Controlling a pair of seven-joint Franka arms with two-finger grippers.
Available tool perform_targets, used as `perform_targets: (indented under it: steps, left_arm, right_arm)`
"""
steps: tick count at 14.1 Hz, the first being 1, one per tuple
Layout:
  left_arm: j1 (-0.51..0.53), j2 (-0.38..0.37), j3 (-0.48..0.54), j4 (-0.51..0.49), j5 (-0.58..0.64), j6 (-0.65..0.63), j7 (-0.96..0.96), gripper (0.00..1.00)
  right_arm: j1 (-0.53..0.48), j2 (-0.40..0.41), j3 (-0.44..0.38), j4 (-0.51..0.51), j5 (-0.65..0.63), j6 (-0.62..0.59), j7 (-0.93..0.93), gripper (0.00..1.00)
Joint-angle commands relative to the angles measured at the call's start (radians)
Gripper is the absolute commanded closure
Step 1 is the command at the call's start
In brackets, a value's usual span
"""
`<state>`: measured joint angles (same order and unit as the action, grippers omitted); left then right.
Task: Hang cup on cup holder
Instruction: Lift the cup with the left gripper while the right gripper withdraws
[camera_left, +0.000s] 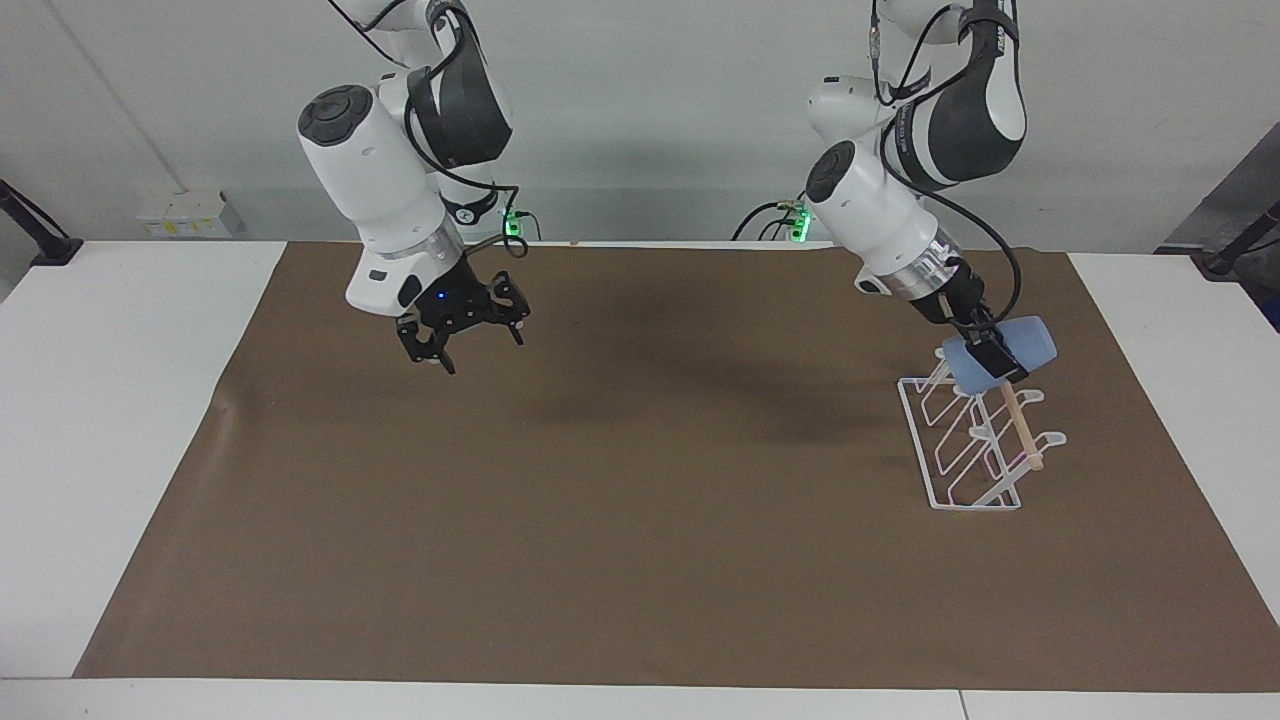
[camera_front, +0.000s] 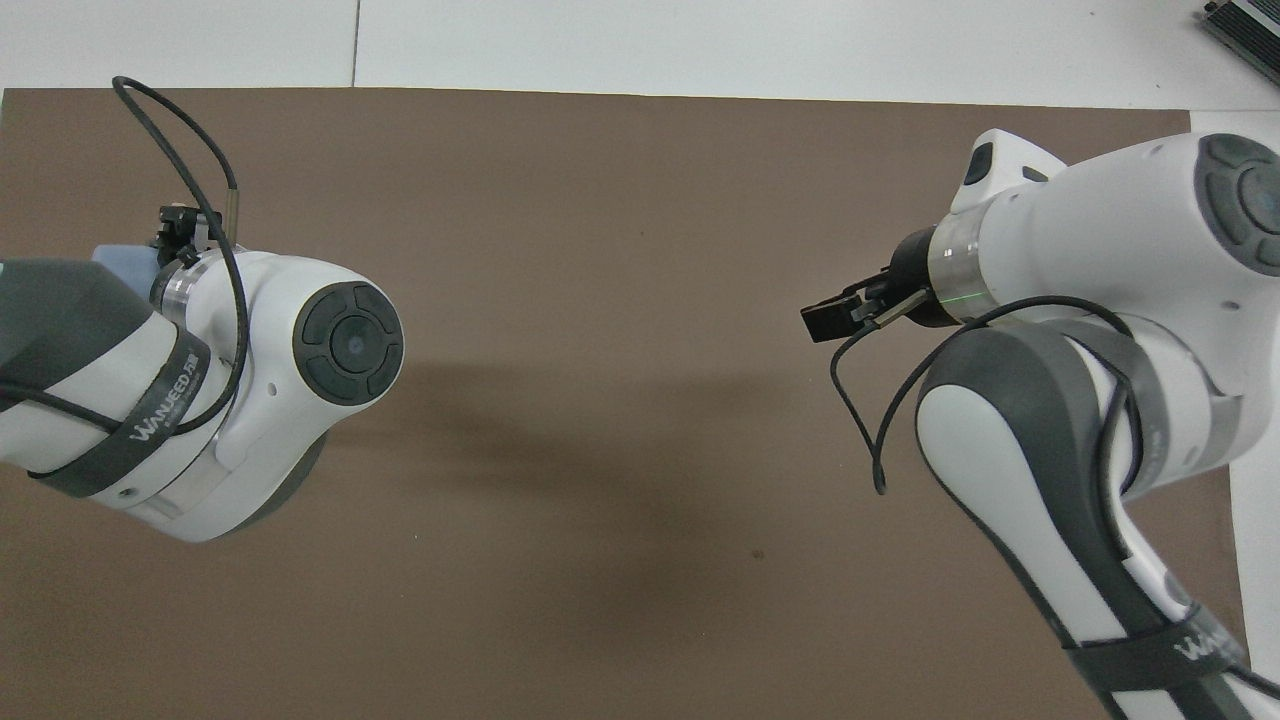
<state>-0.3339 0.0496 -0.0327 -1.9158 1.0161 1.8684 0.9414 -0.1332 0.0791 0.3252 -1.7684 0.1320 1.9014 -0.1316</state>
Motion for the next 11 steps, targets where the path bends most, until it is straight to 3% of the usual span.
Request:
perform_targets:
  steps: [1, 5, 11]
  left_arm:
    - [0.007, 0.027, -0.003, -0.011, 0.118, 0.041, -0.006, 1.0]
    - [0.033, 0.05, -0.001, -0.032, 0.249, 0.184, -0.006, 1.0]
    - [0.044, 0.062, -0.004, -0.04, 0.253, 0.178, -0.004, 1.0]
  right_arm:
    - [0.006, -0.057, 0.014, -0.011, -0.092, -0.091, 0.195, 0.0]
    - [-0.029, -0.094, 0.012, -0.009, -0.094, -0.163, 0.21, 0.0]
    - [-0.069, -0.174, -0.029, -0.003, -0.095, -0.24, 0.121, 0.0]
